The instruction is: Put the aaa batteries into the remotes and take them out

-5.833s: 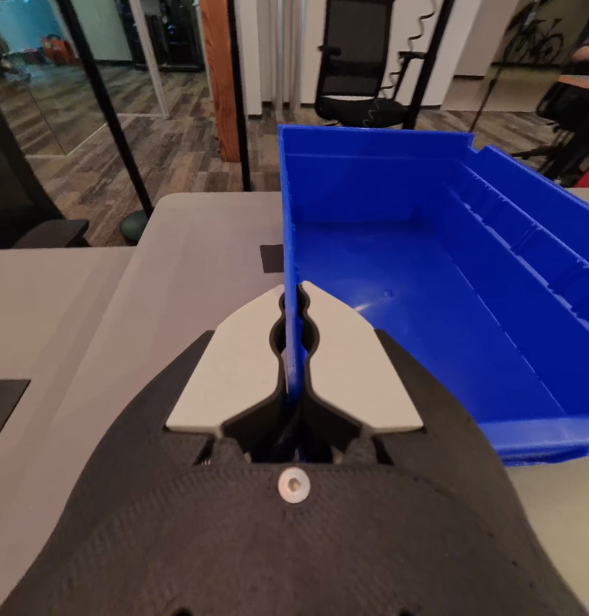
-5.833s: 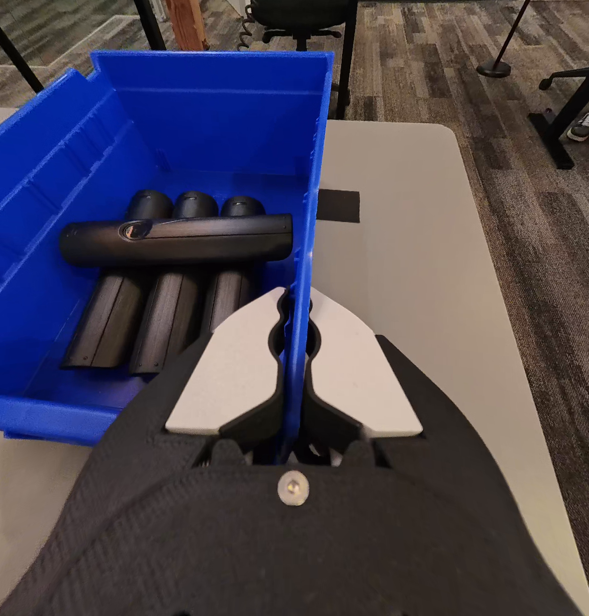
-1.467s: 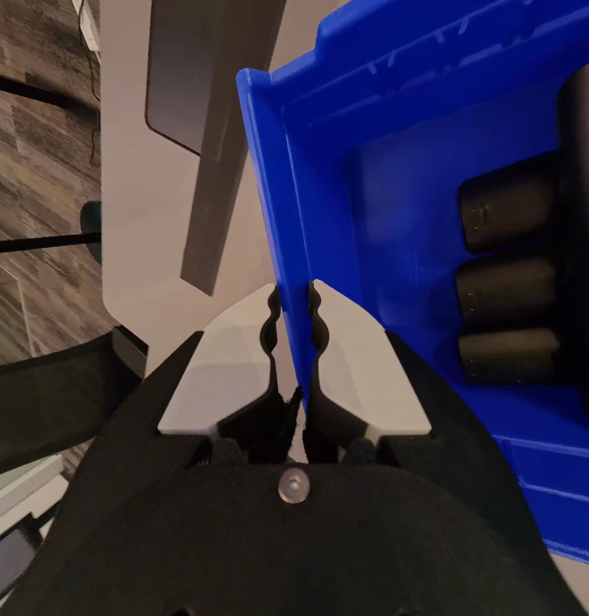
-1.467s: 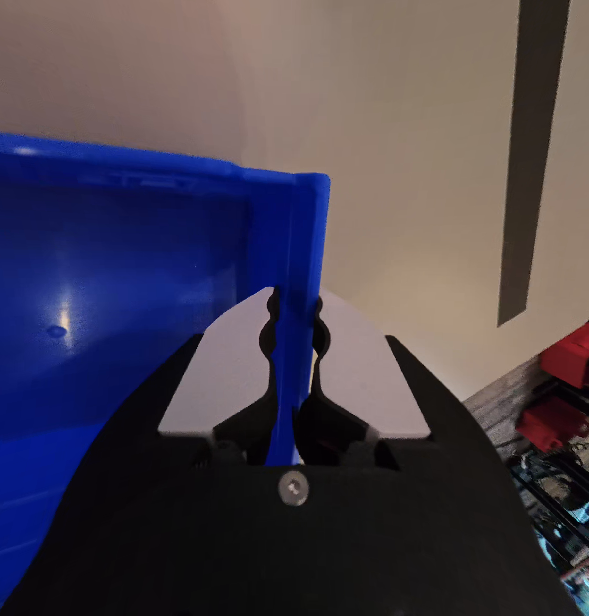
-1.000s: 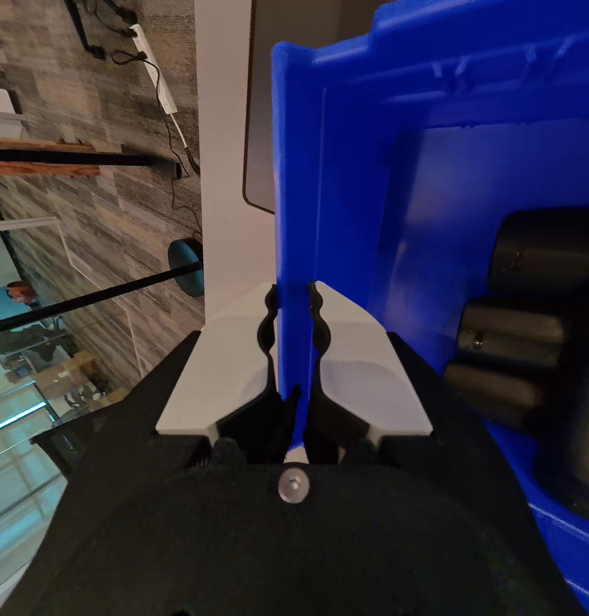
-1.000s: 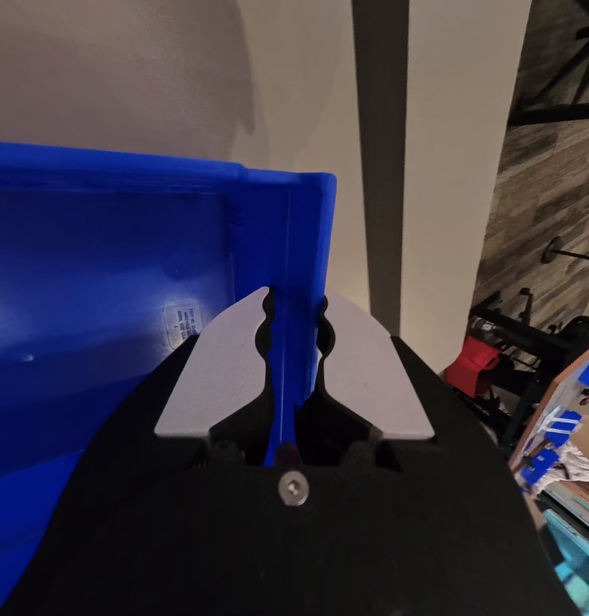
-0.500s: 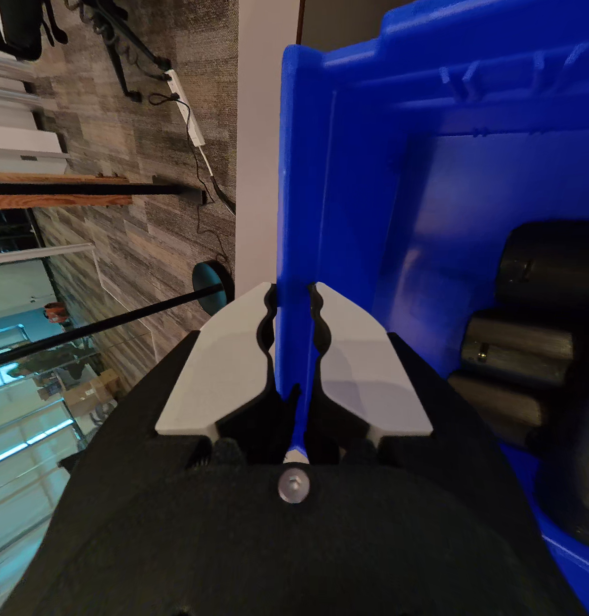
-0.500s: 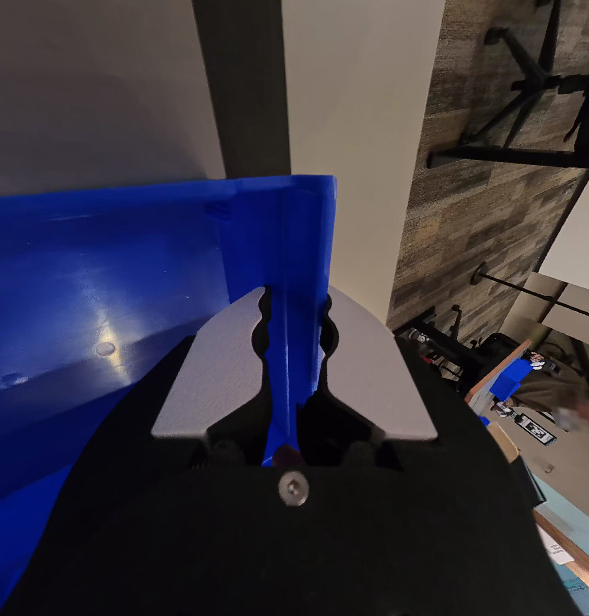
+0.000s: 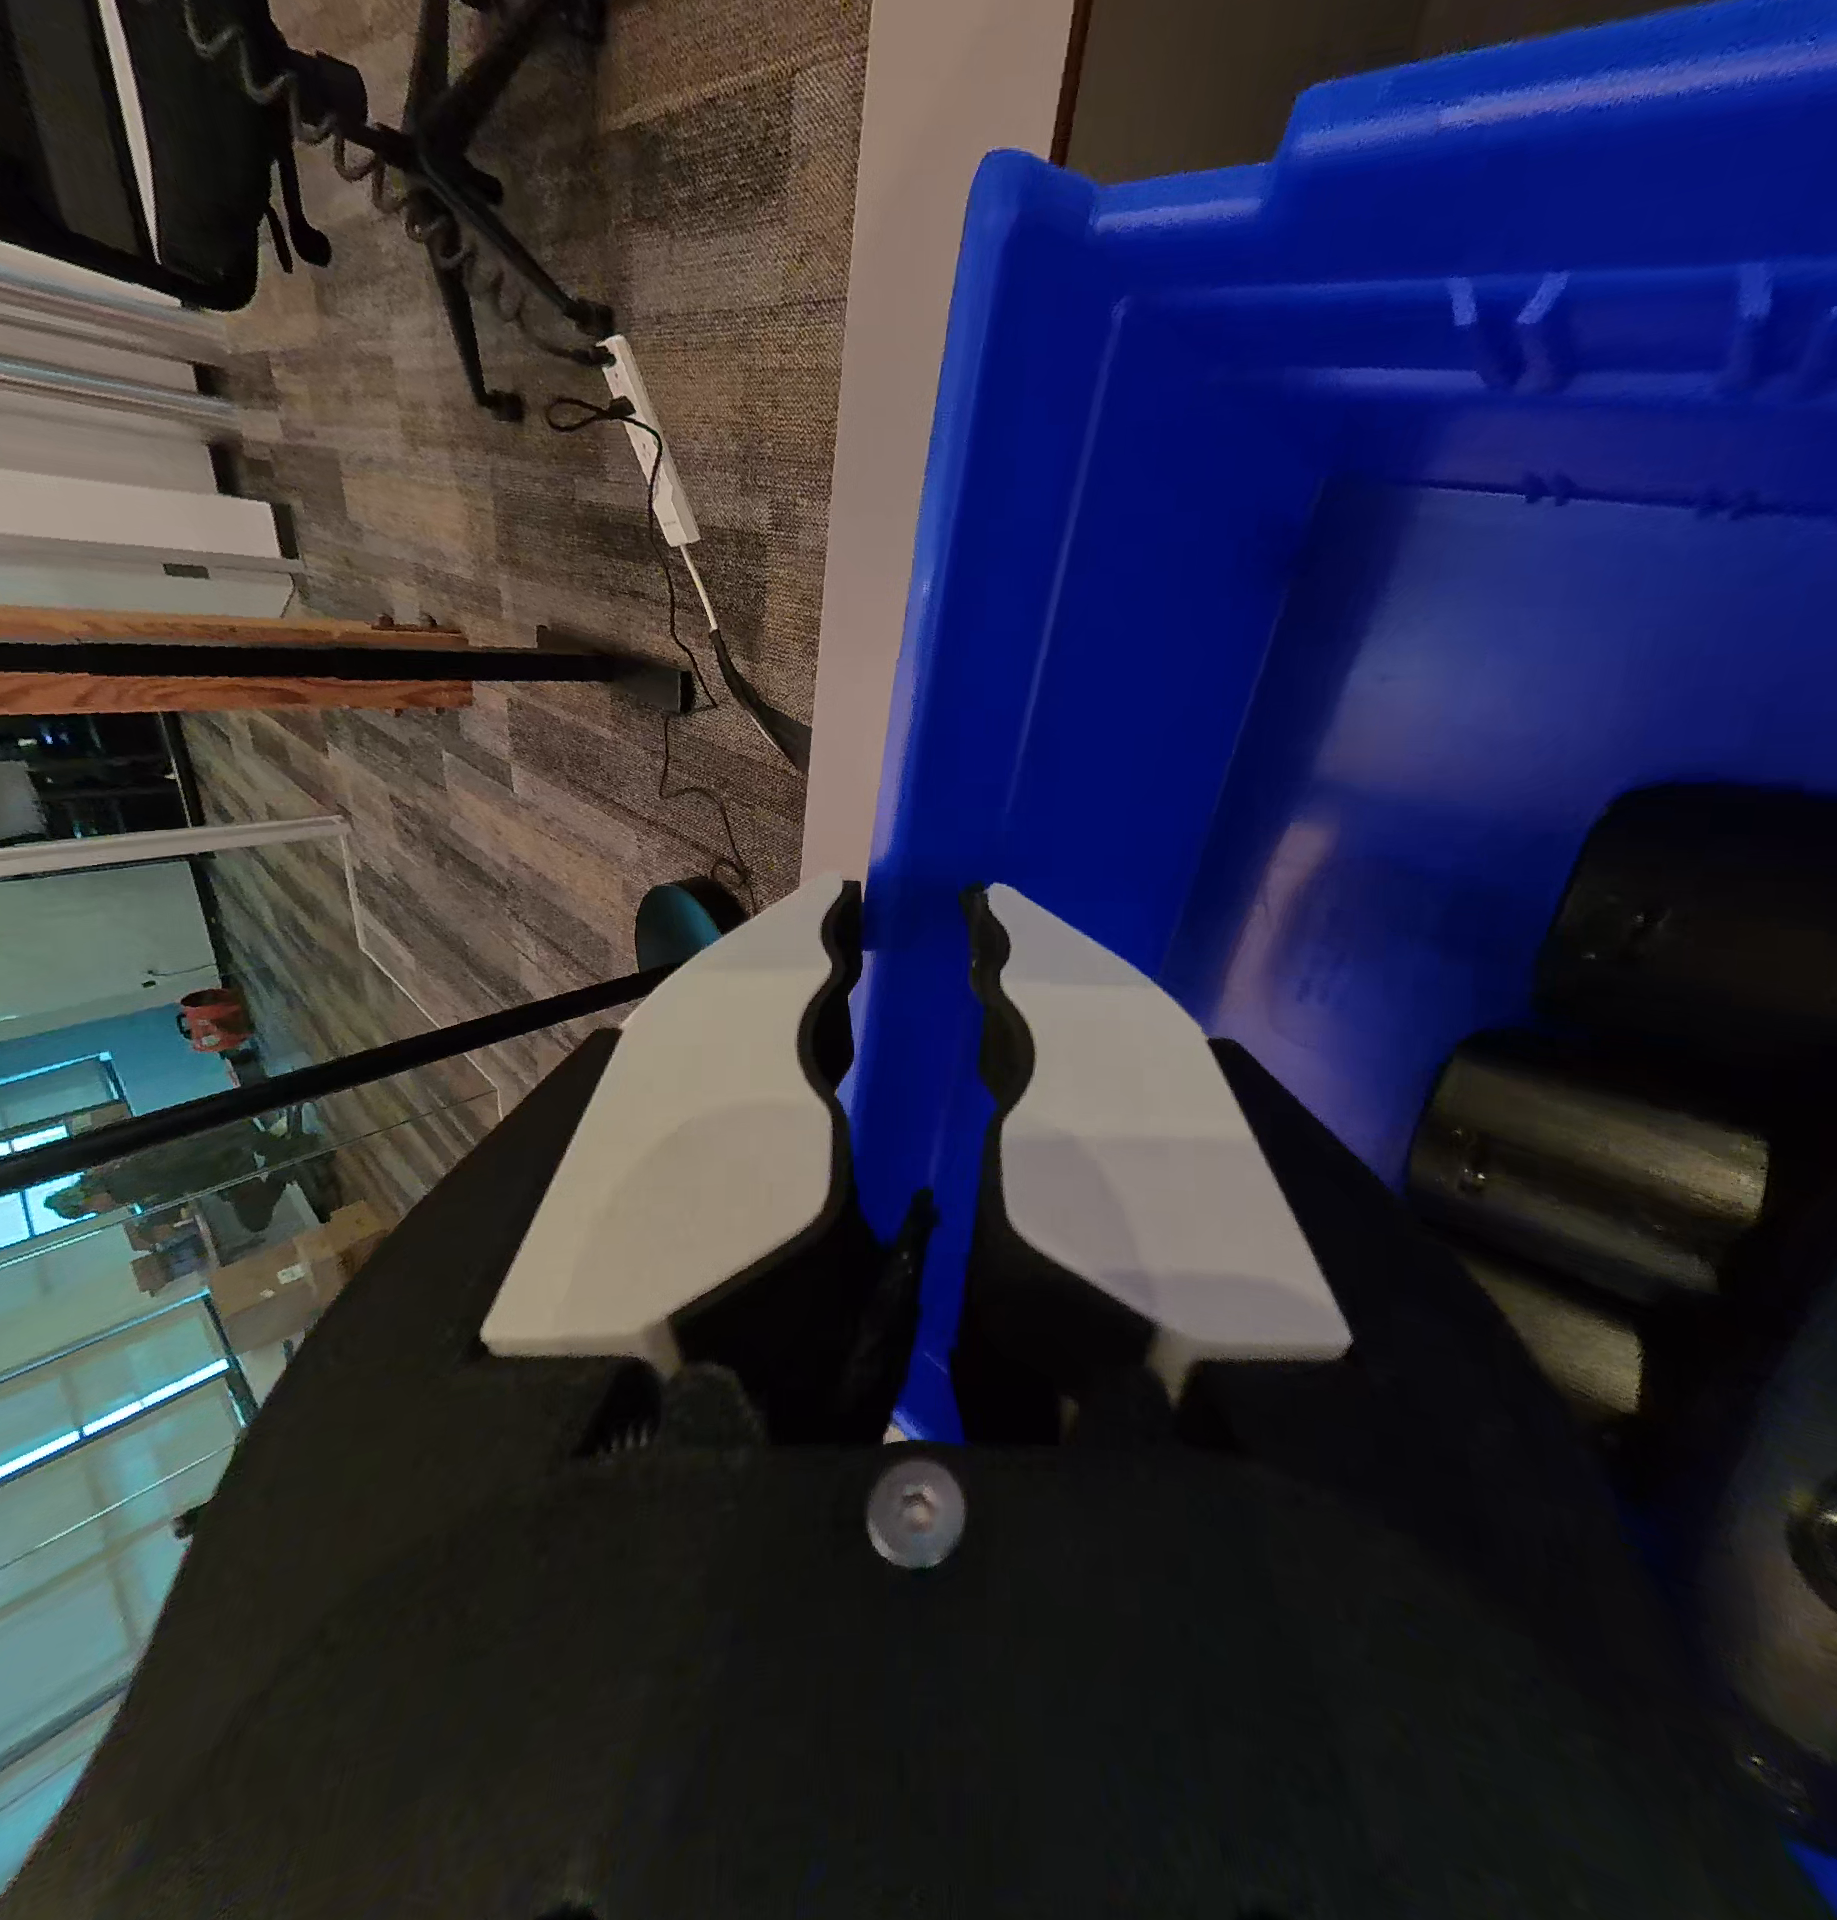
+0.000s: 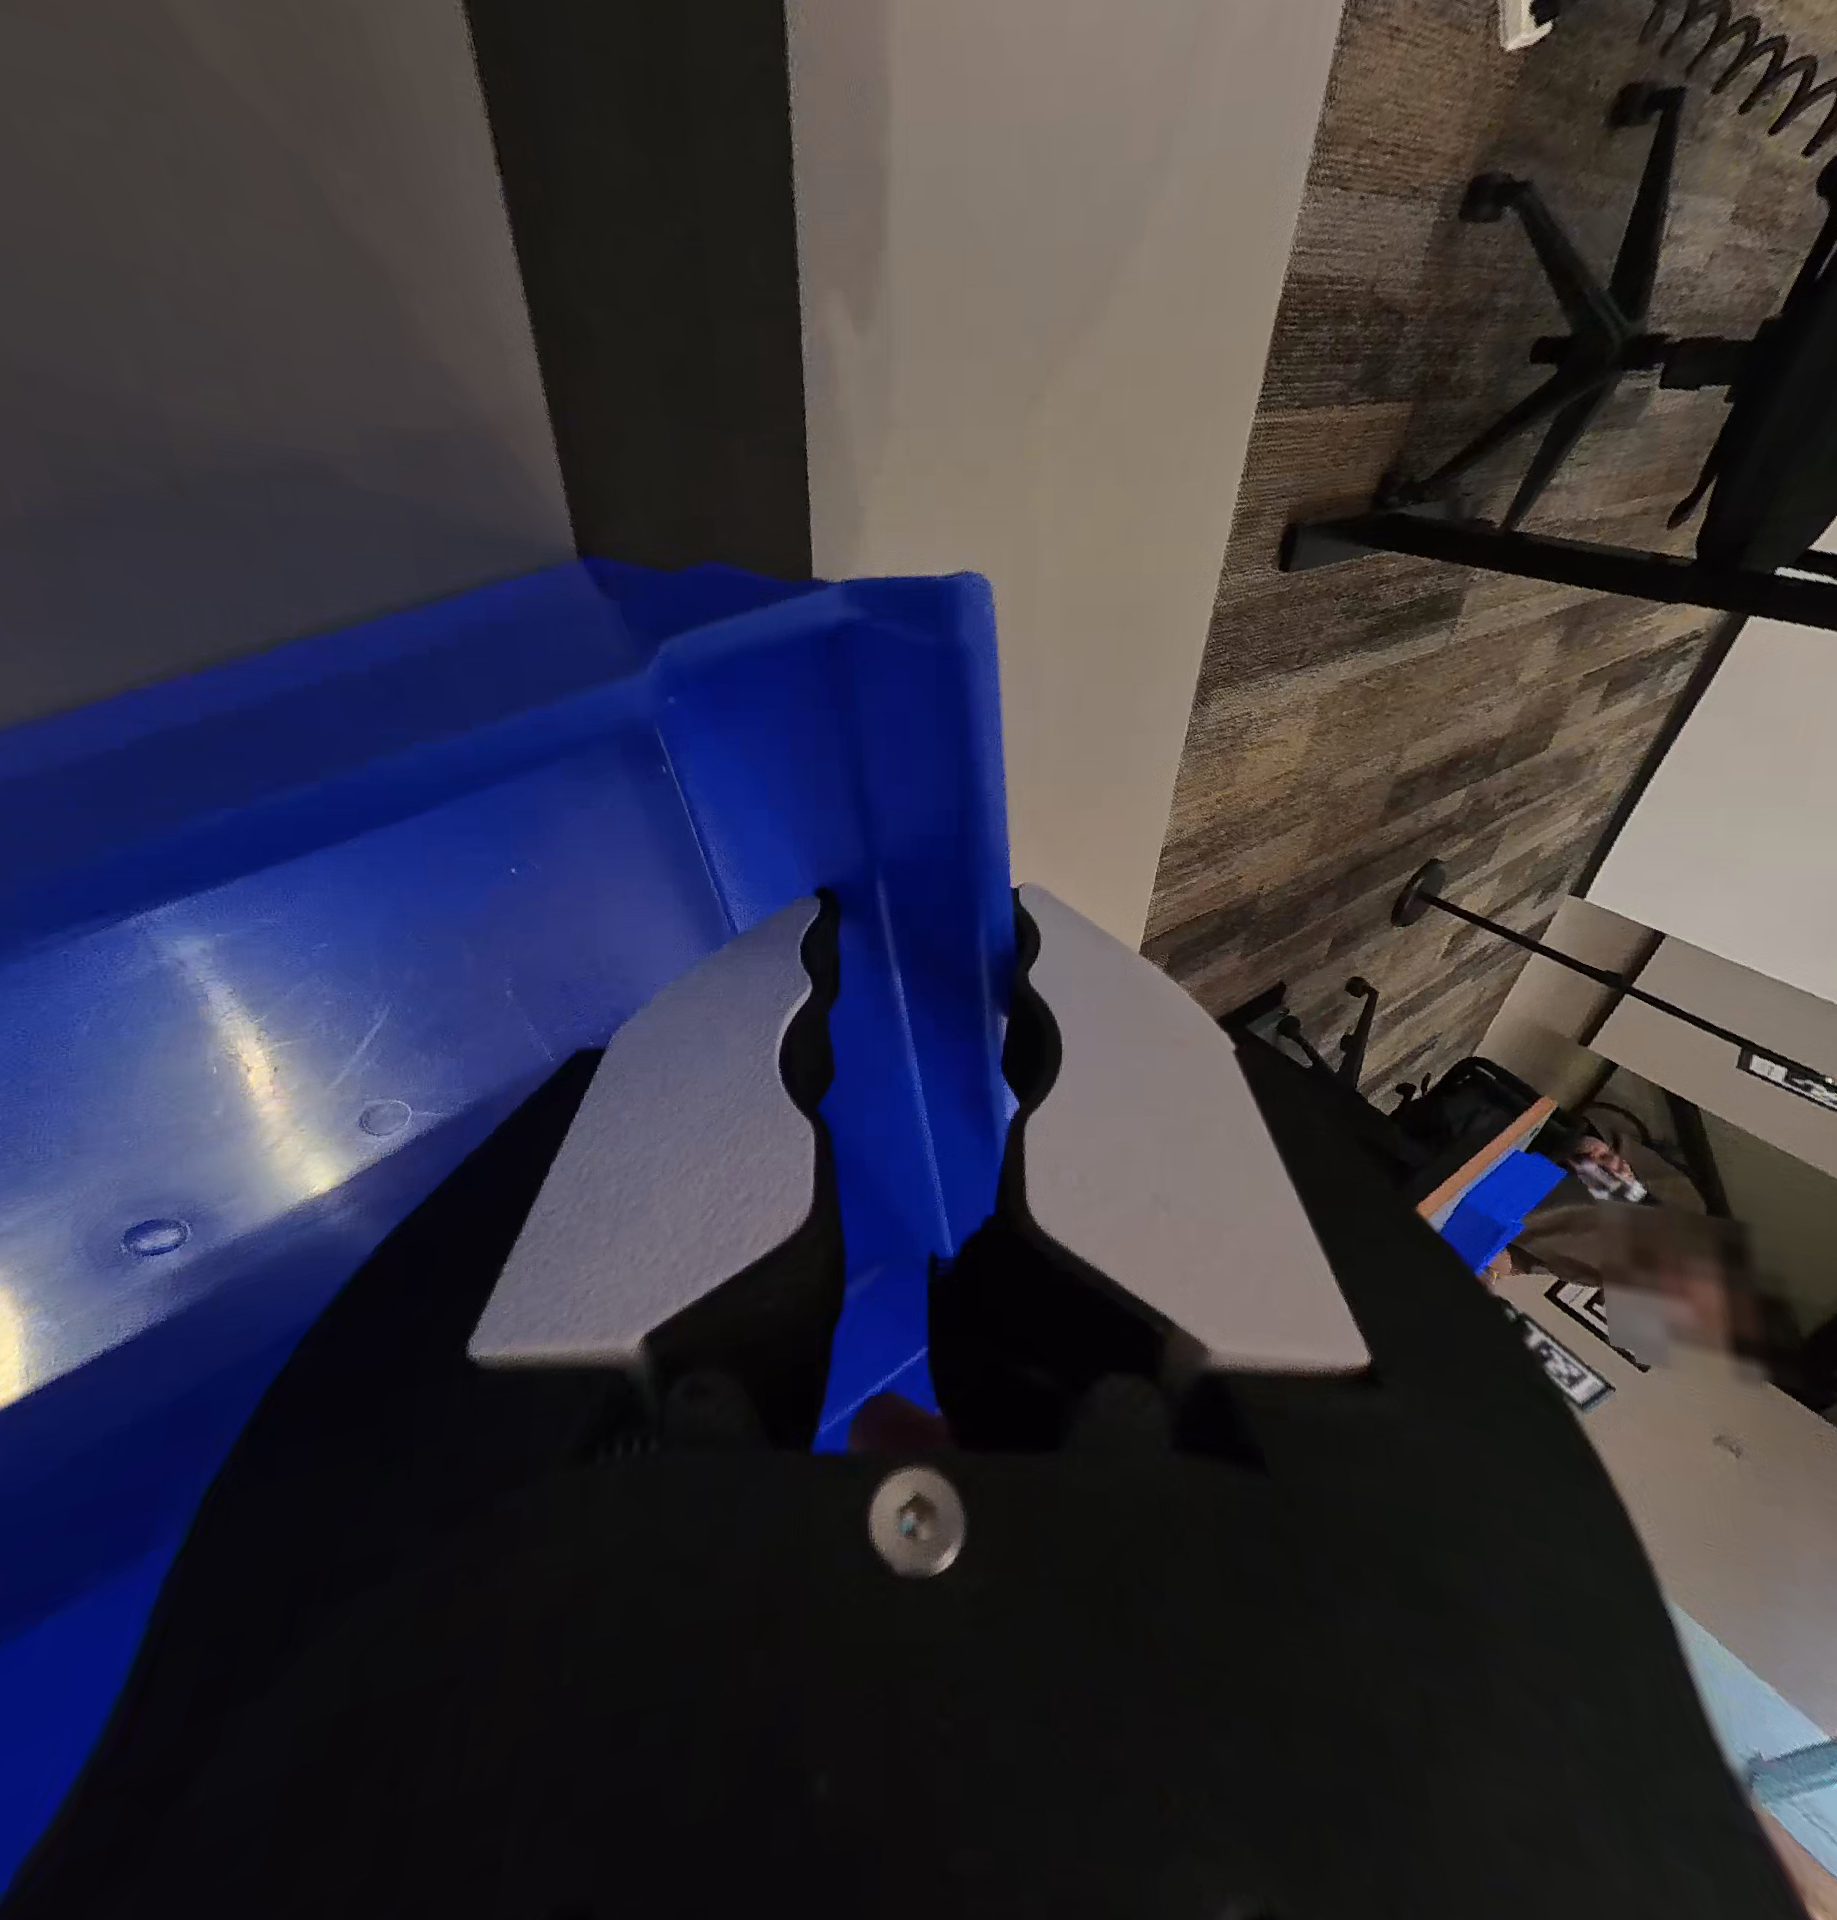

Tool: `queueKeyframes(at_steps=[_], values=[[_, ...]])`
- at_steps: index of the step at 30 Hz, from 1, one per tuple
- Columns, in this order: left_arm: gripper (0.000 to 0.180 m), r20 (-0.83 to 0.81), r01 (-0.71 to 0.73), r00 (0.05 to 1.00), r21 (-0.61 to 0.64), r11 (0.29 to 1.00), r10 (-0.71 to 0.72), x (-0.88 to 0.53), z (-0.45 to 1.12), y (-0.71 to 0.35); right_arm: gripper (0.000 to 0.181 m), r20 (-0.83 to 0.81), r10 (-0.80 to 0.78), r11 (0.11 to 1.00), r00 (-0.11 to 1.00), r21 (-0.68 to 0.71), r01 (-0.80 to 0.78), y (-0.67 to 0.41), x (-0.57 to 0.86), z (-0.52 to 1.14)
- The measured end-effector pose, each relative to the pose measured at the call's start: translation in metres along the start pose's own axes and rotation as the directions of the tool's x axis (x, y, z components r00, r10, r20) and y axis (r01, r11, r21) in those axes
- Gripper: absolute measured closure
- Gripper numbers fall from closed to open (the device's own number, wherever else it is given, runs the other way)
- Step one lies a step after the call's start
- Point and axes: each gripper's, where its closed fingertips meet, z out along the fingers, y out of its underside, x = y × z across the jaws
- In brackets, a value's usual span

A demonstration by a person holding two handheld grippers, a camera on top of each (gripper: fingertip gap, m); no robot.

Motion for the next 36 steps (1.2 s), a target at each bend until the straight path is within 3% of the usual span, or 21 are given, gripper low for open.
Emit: queueKeyframes(at_steps=[6, 14, 24, 28, 31, 36], values=[[0.158, 0.005, 0.025, 1.0, -0.012, 1.0, -0.025, -0.004, 0.004, 0.001, 0.152, -0.011, 0.147, 0.989, 0.989, 0.0, -0.147, 0.014, 0.016, 0.012], [0.158, 0.013, 0.119, 0.993, 0.045, 0.992, -0.12, -0.008, 0.006, 0.002, 0.15, -0.032, 0.13, 0.991, 0.991, -0.015, -0.131, 0.017, 0.024, 0.017], [0.157, -0.005, 0.123, 0.992, 0.105, 0.987, -0.123, -0.007, 0.007, -0.005, 0.146, -0.048, 0.164, 0.985, 0.985, -0.037, -0.166, 0.018, 0.025, 0.019], [0.158, 0.1, 0.108, 0.989, 0.057, 0.993, -0.113, -0.016, -0.001, -0.002, 0.138, -0.106, 0.256, 0.965, 0.961, -0.023, -0.26, 0.017, 0.028, 0.009], [0.159, 0.248, 0.186, 0.943, 0.162, 0.969, -0.222, -0.036, -0.035, -0.006, 0.147, -0.158, 0.325, 0.946, 0.932, 0.053, -0.321, 0.01, 0.031, -0.025], [0.145, 0.277, 0.291, 0.852, 0.452, 0.843, -0.444, -0.037, -0.129, -0.022, 0.151, -0.316, 0.384, 0.918, 0.868, 0.234, -0.321, -0.021, 0.022, -0.124]])
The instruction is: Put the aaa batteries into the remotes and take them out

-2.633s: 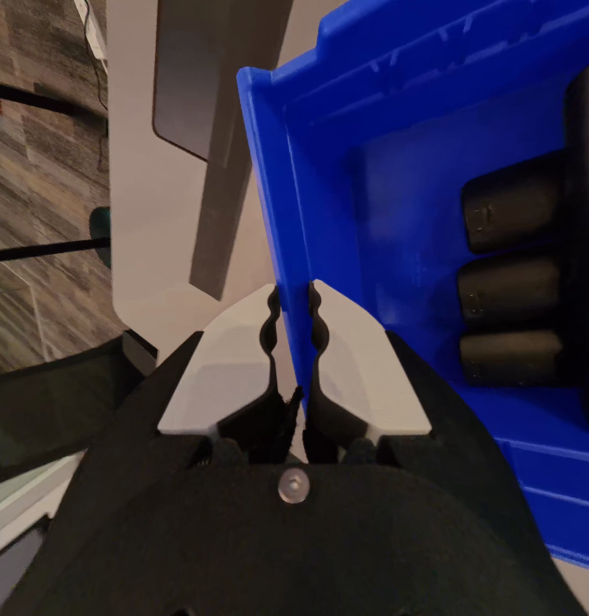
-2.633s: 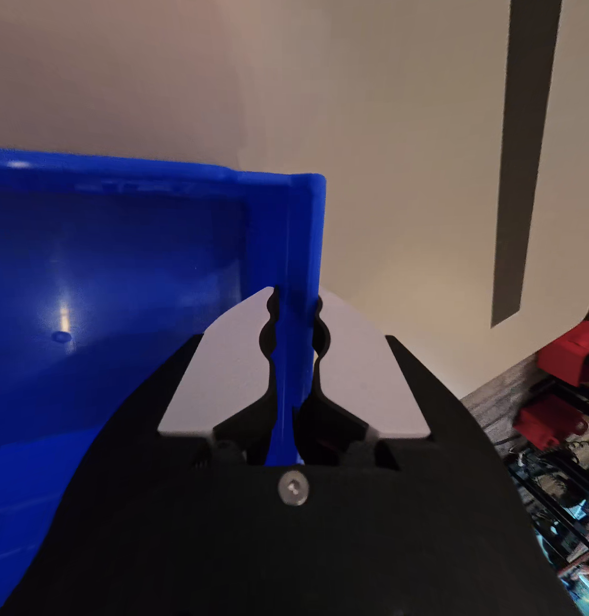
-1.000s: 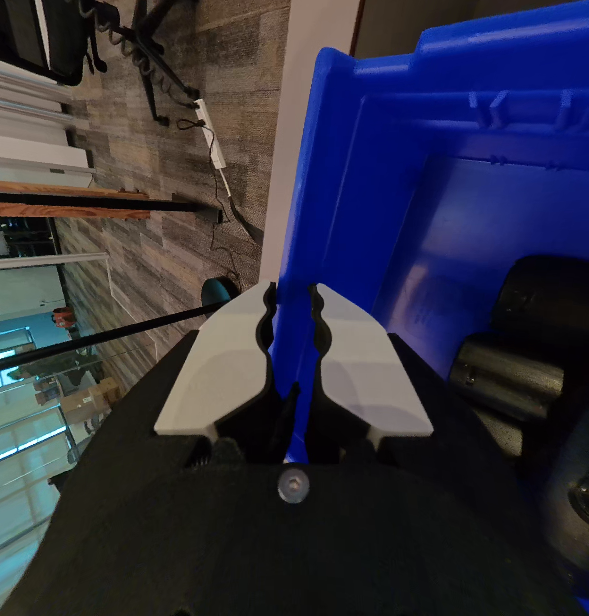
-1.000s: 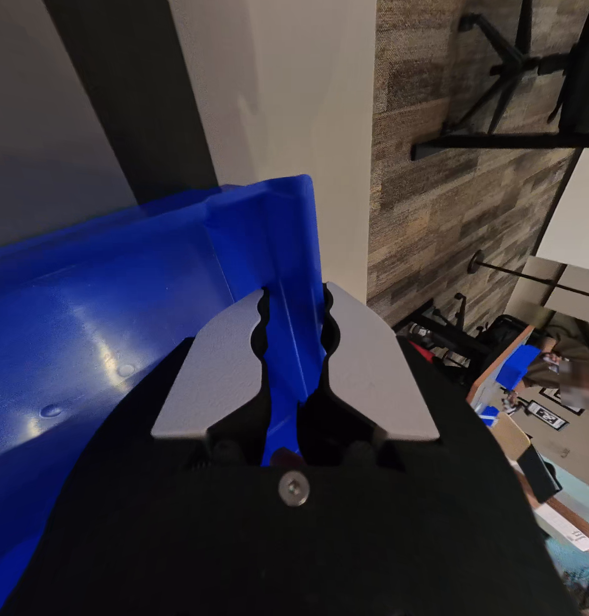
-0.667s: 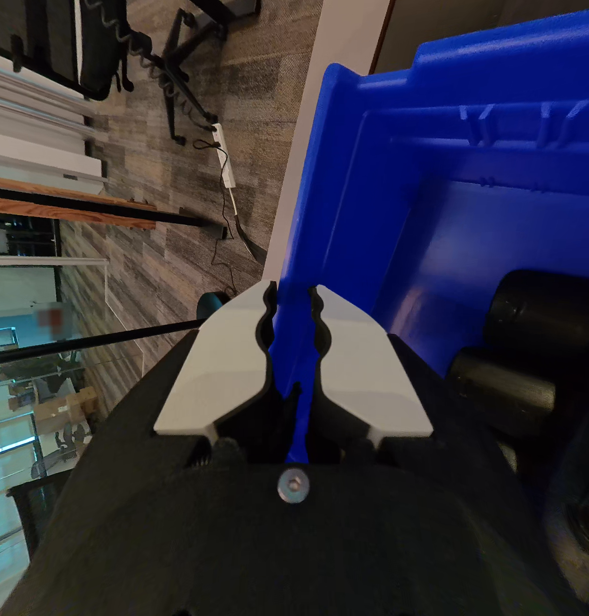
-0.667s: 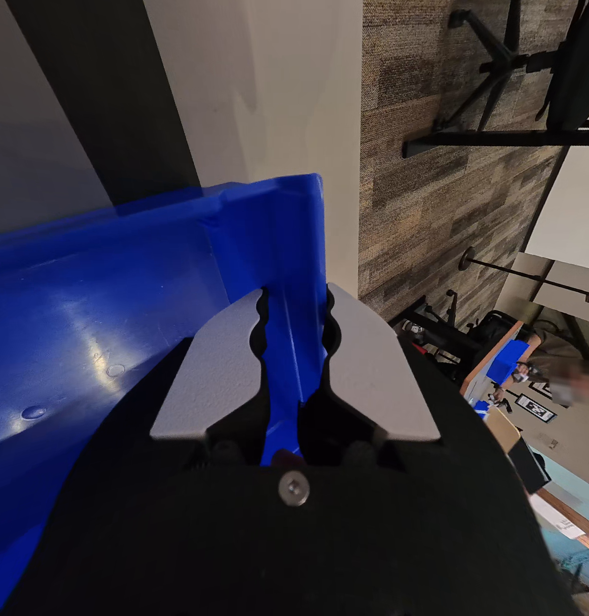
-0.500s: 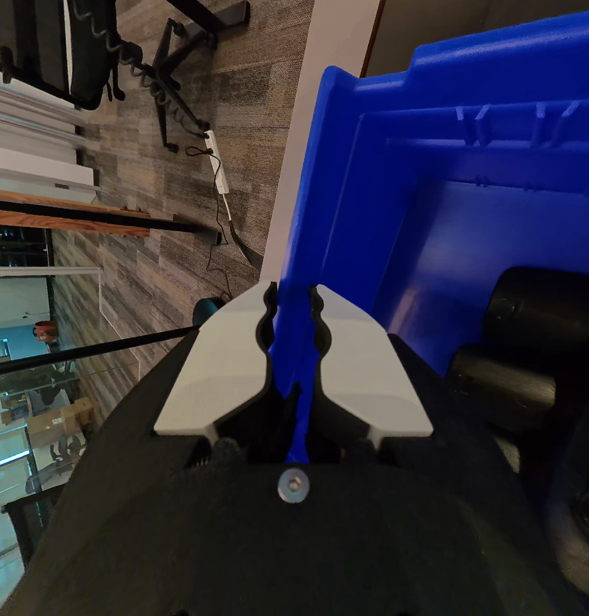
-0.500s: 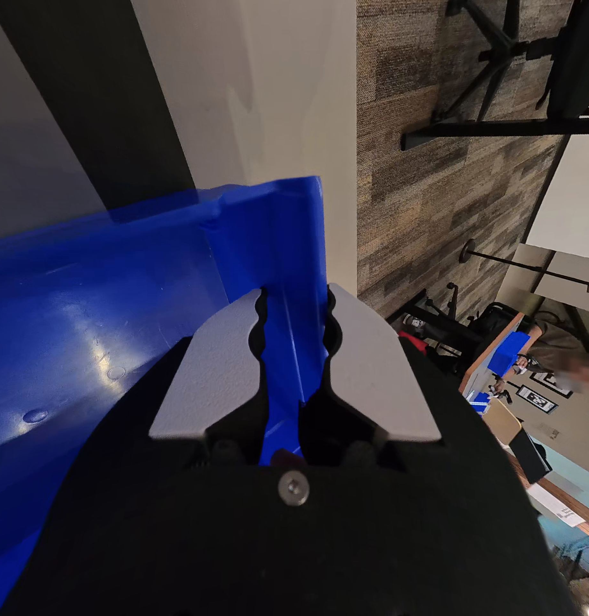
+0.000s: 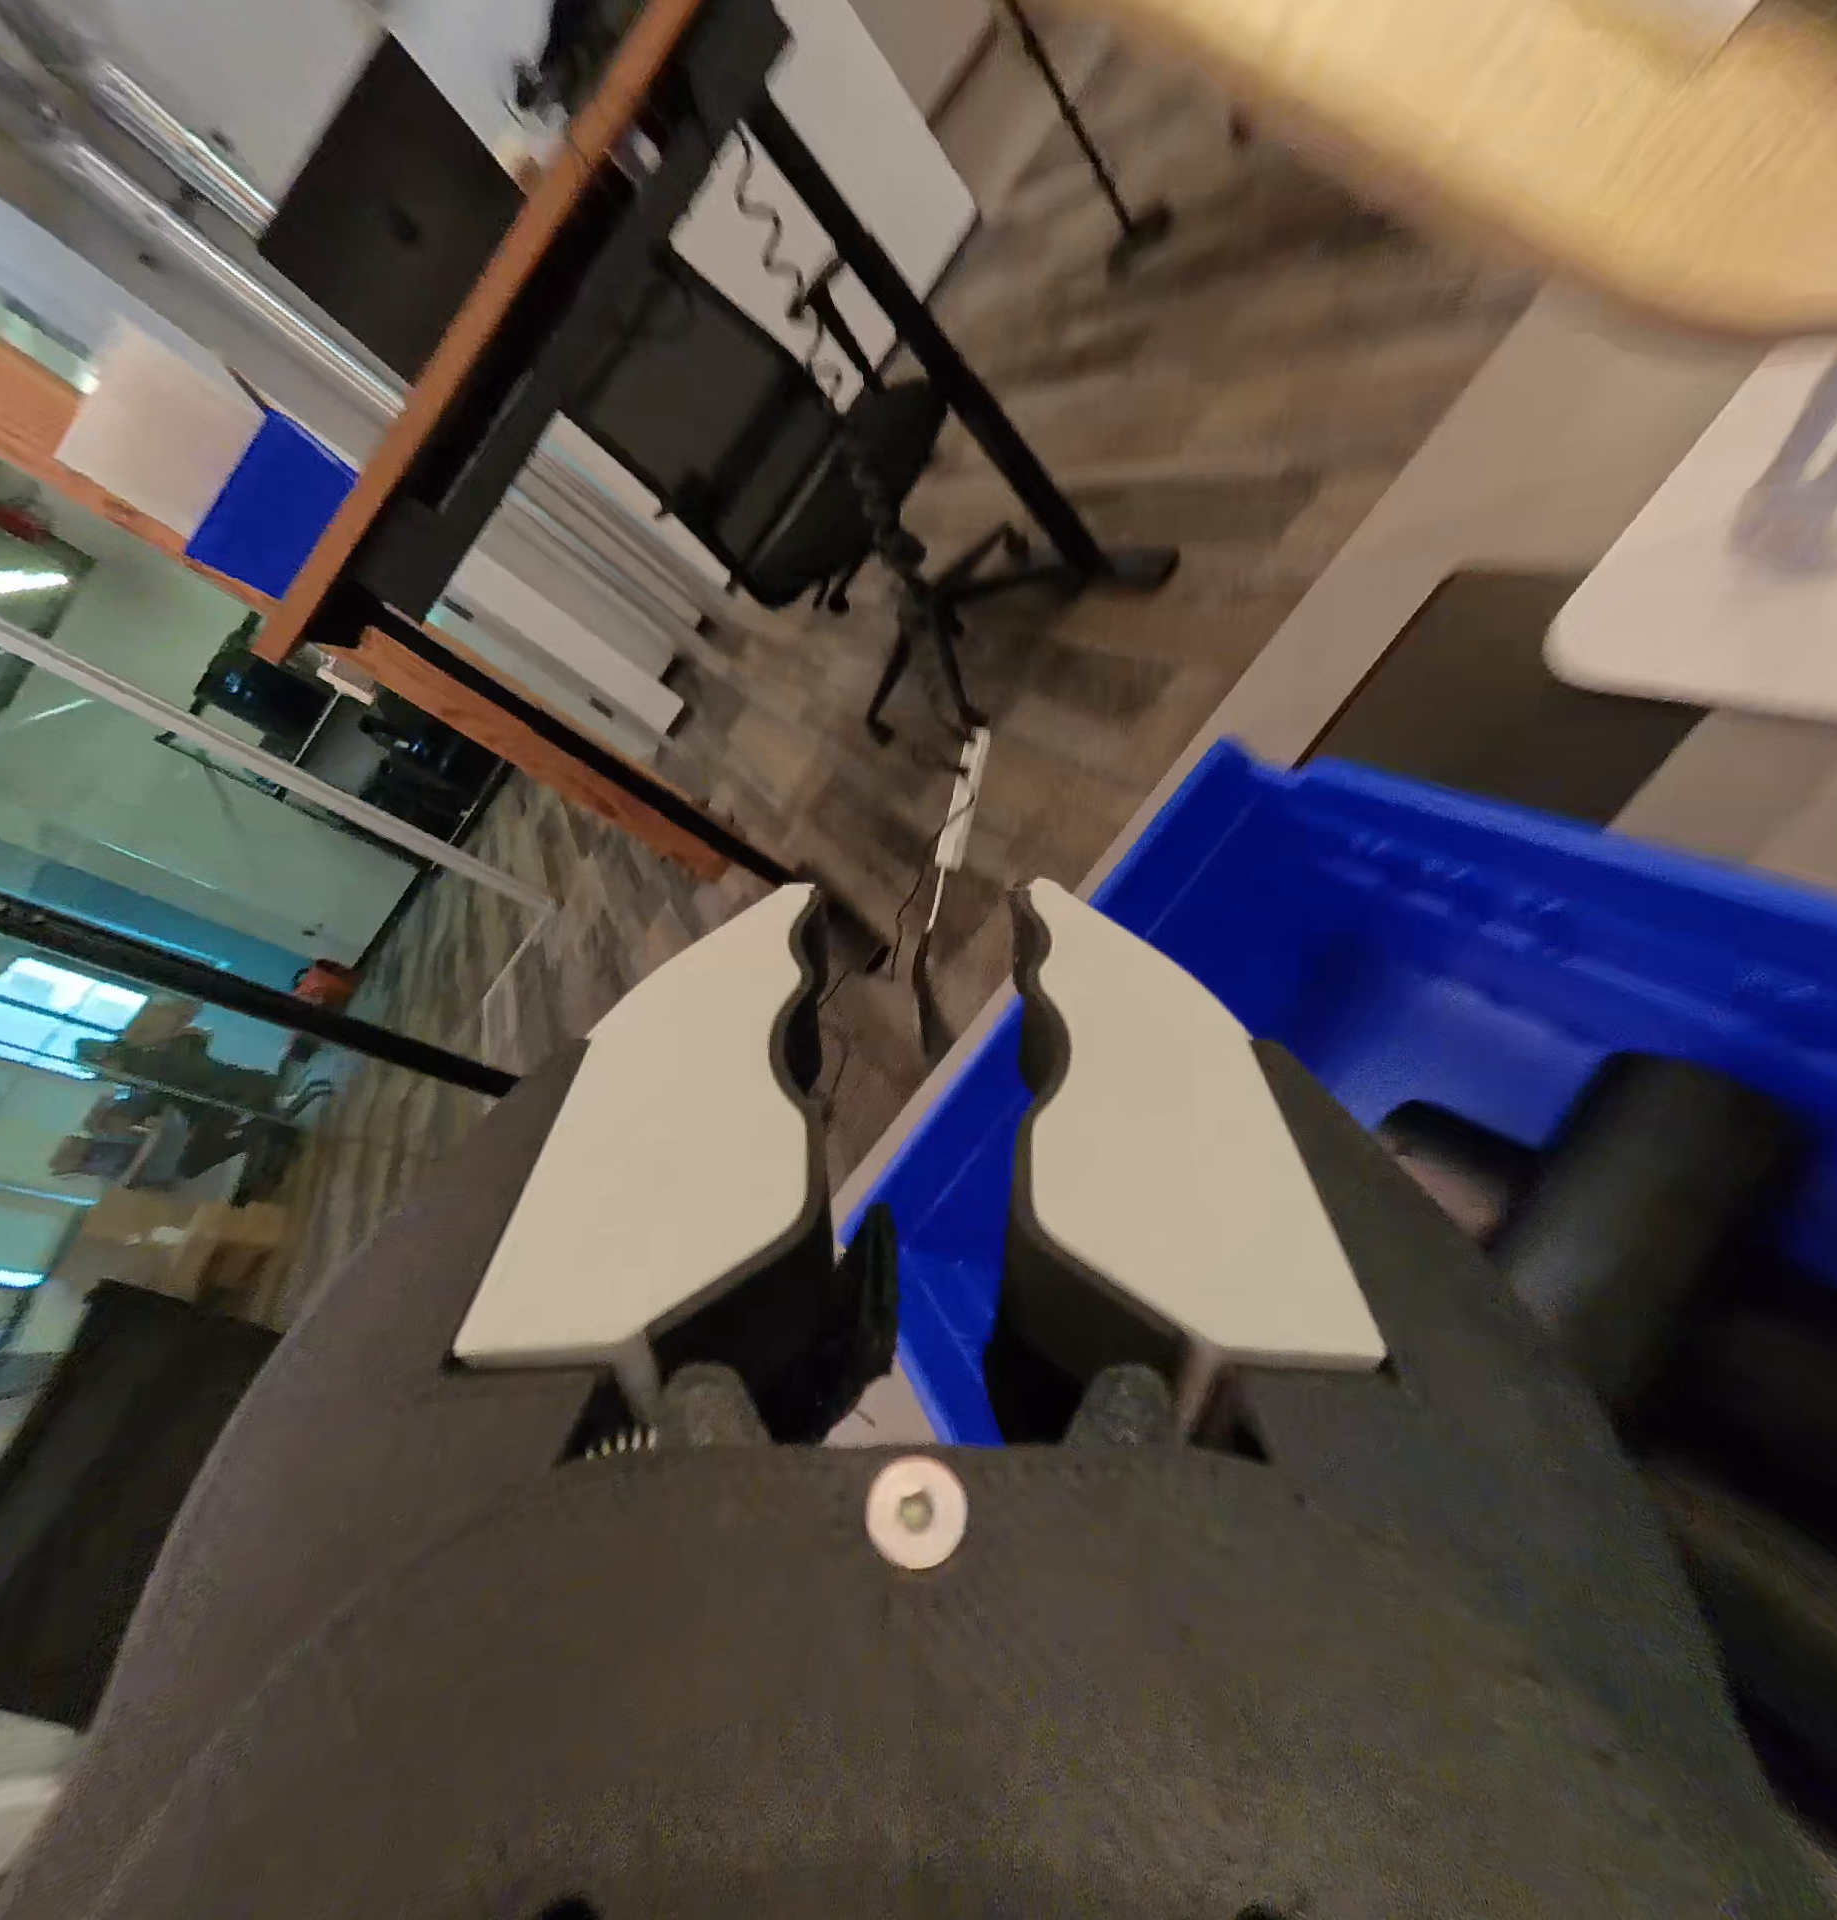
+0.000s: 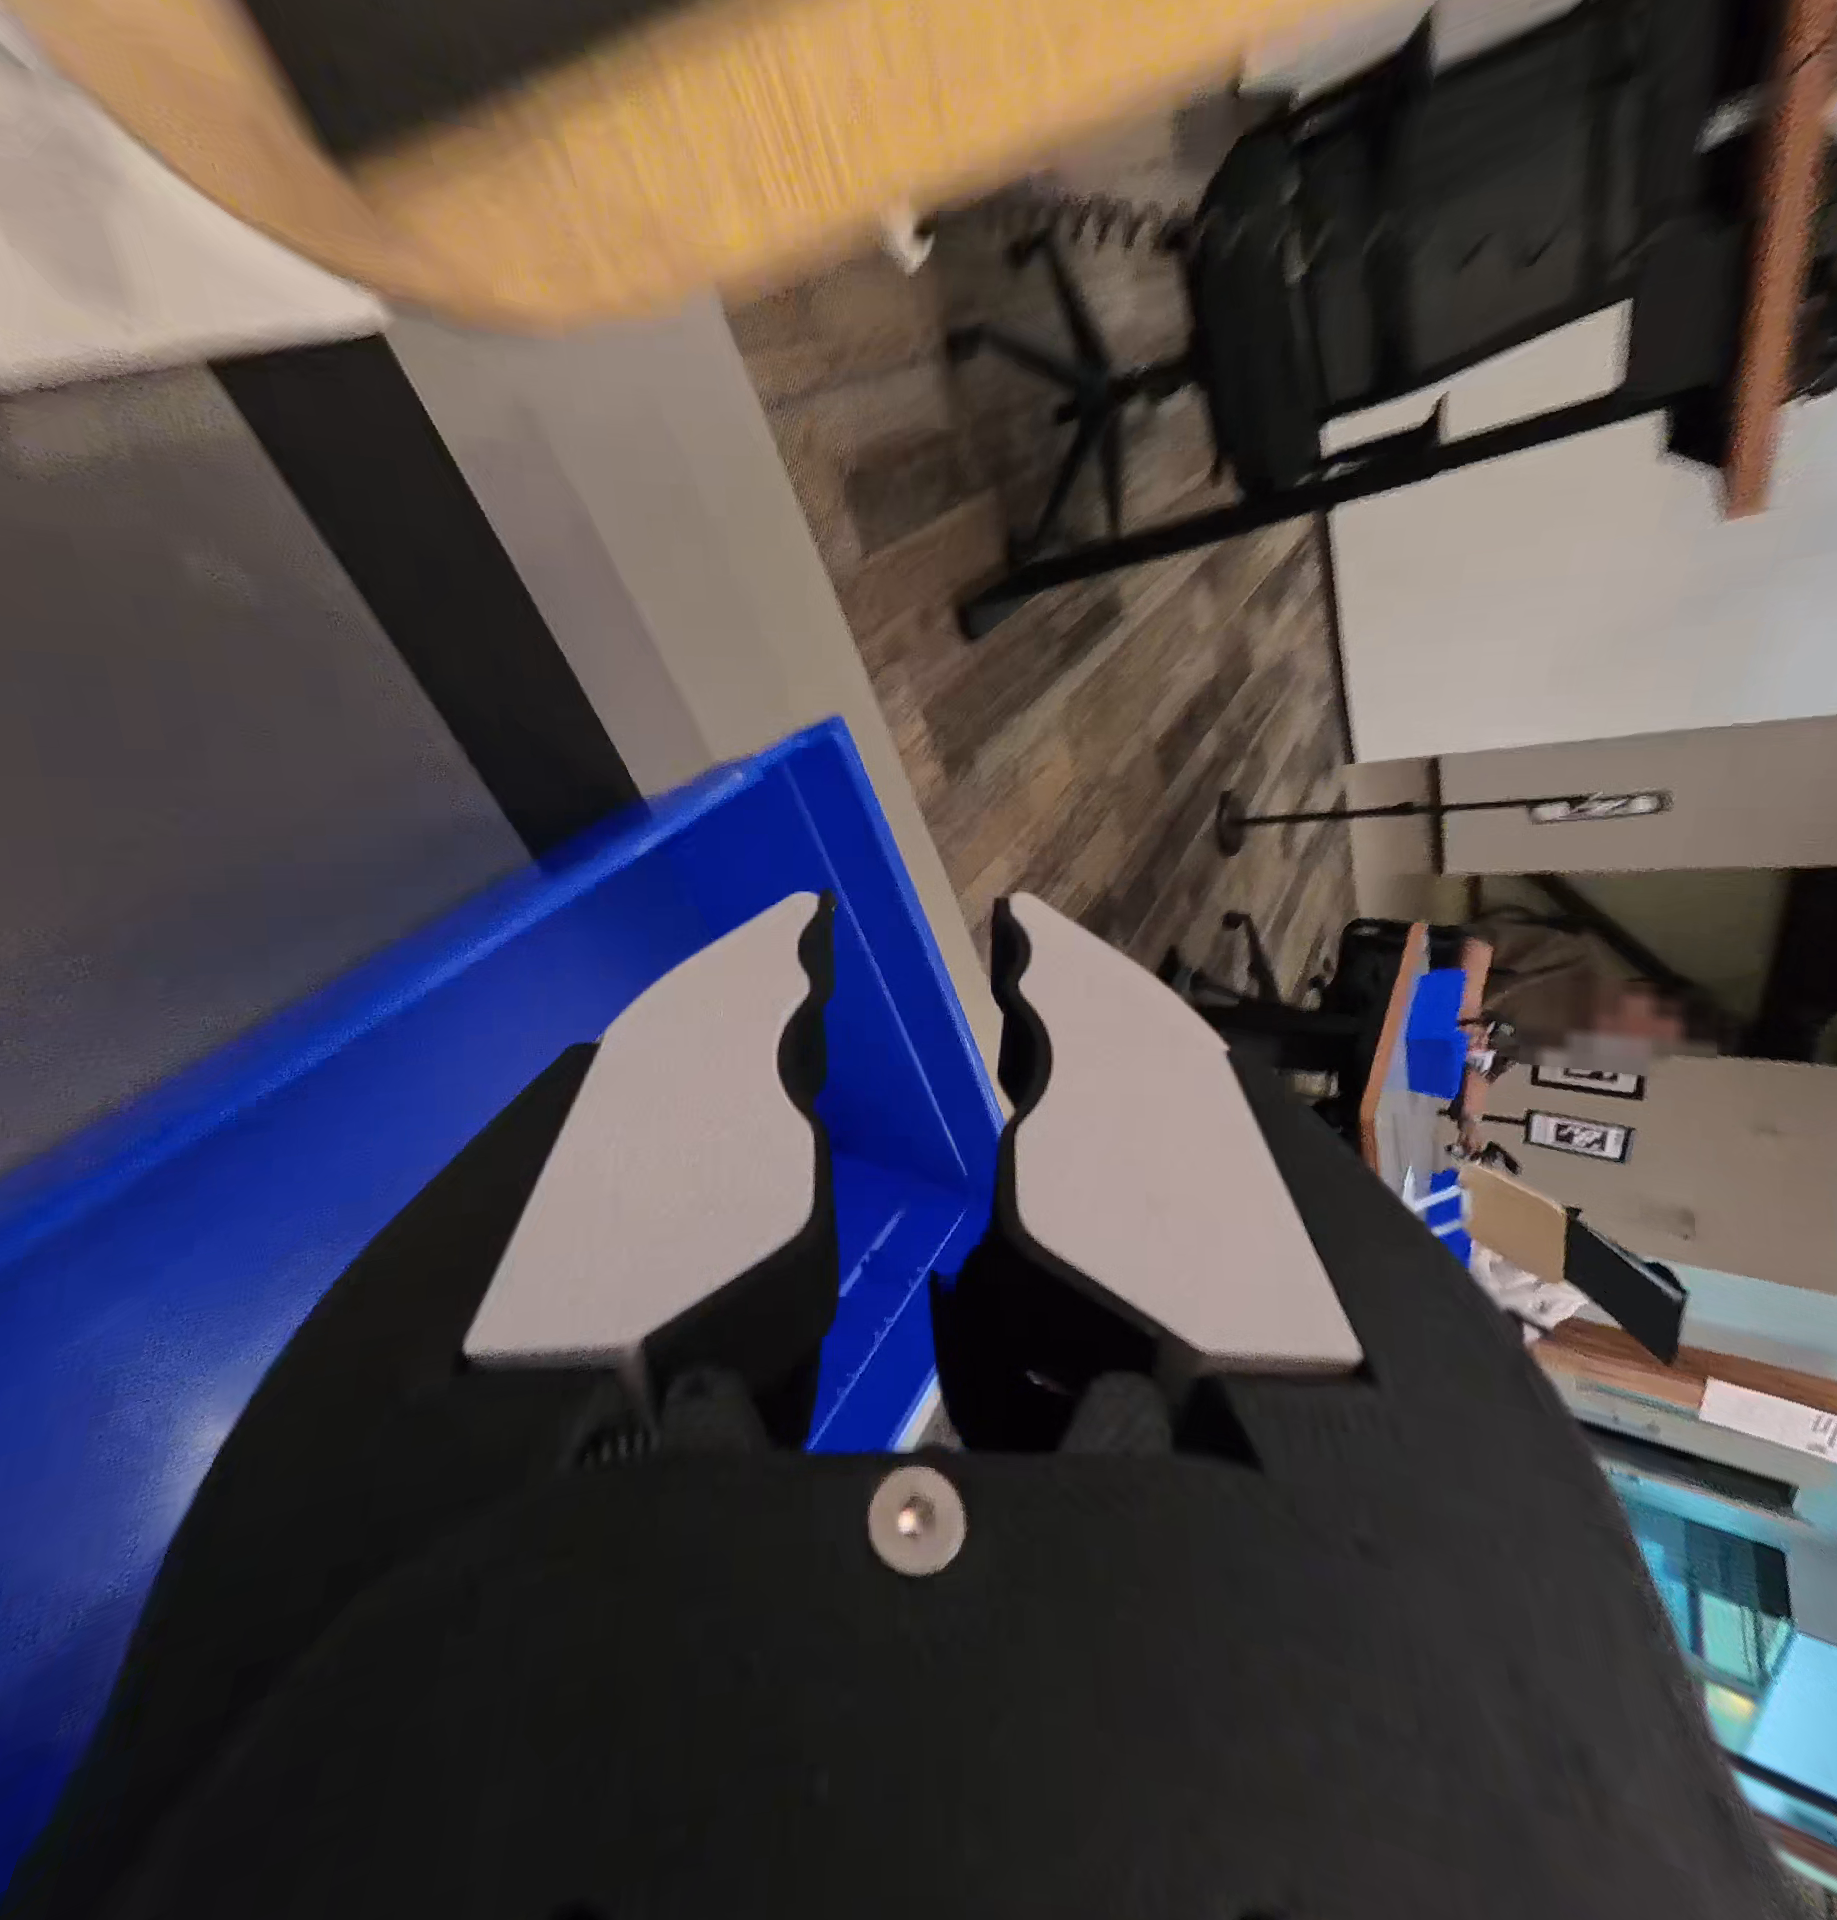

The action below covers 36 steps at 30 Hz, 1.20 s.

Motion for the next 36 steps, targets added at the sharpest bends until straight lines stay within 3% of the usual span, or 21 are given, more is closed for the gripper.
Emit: queueKeyframes(at_steps=[2, 4, 7, 9, 11, 13, 15, 18, 26, 36], values=[[0.144, -0.005, 0.092, 0.996, 0.097, 0.991, -0.092, 0.009, -0.039, -0.025, 0.154, -0.044, 0.043, 0.994, 0.998, 0.101, -0.038, -0.023, -0.01, -0.045], [0.126, -0.035, 0.175, 0.985, 0.175, 0.969, -0.171, 0.027, -0.076, -0.051, 0.156, -0.059, 0.1, 0.976, 0.993, 0.2, -0.087, -0.047, -0.029, -0.086], [0.125, -0.106, 0.288, 0.957, 0.246, 0.926, -0.269, 0.071, -0.12, -0.089, 0.157, -0.011, 0.179, 0.936, 0.984, 0.31, -0.166, -0.078, -0.072, -0.13], [0.125, -0.219, 0.345, 0.928, 0.198, 0.918, -0.301, 0.122, -0.13, -0.109, 0.155, 0.049, 0.252, 0.893, 0.967, 0.375, -0.251, -0.1, -0.102, -0.145], [0.124, -0.267, 0.326, 0.924, 0.167, 0.93, -0.275, 0.174, -0.132, -0.128, 0.144, 0.098, 0.34, 0.853, 0.935, 0.387, -0.351, -0.113, -0.128, -0.15], [0.123, -0.282, 0.301, 0.926, 0.151, 0.942, -0.251, 0.218, -0.126, -0.144, 0.144, 0.094, 0.412, 0.816, 0.906, 0.405, -0.413, -0.122, -0.147, -0.146], [0.119, -0.284, 0.306, 0.923, 0.129, 0.943, -0.26, 0.256, -0.112, -0.155, 0.138, 0.096, 0.479, 0.796, 0.872, 0.371, -0.478, -0.123, -0.165, -0.13], [0.099, -0.238, 0.263, 0.94, 0.045, 0.964, -0.245, 0.294, -0.076, -0.148, 0.132, 0.111, 0.561, 0.758, 0.82, 0.33, -0.563, -0.118, -0.187, -0.1], [0.096, -0.228, 0.418, 0.879, -0.057, 0.907, -0.419, 0.341, -0.014, -0.132, 0.119, 0.195, 0.628, 0.72, 0.754, 0.221, -0.657, -0.098, -0.238, -0.04], [0.092, -0.215, 0.333, 0.91, -0.127, 0.934, -0.354, 0.356, 0.003, -0.12, 0.108, 0.231, 0.603, 0.745, 0.763, 0.177, -0.643, -0.102, -0.246, -0.031]])
